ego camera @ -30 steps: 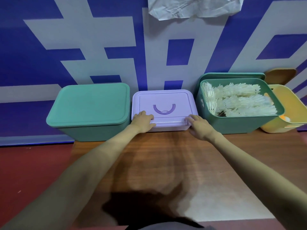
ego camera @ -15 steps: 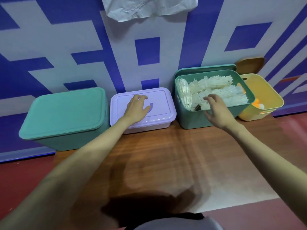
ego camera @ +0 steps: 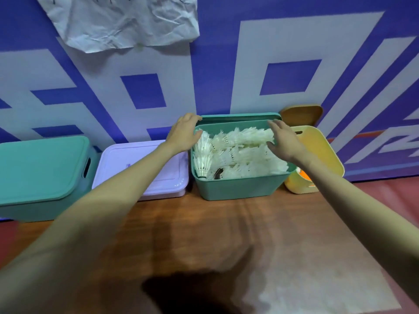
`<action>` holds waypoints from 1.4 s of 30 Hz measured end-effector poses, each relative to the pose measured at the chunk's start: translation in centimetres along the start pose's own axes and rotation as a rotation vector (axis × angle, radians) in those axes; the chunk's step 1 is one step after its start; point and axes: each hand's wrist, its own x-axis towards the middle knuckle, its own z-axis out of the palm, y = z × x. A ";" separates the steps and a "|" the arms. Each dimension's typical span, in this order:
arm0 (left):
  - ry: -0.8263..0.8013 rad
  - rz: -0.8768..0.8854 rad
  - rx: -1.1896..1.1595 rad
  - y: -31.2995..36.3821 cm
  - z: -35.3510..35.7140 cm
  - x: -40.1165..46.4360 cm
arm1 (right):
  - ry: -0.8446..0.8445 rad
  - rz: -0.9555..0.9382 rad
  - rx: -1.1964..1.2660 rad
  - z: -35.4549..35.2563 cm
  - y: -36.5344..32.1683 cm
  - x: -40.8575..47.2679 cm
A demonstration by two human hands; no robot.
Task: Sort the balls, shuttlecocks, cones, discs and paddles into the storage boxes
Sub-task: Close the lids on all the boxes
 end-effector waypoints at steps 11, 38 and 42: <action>0.022 -0.091 0.174 1.4 1.7 8.2 | -0.041 0.000 -0.177 0.0 2.5 8.9; 0.586 0.185 0.345 2.1 -5.5 5.2 | 0.510 -0.178 0.010 -6.4 -0.5 9.2; 0.510 0.172 0.230 3.0 -6.6 2.3 | 0.506 -0.186 -0.025 -7.6 -0.9 6.3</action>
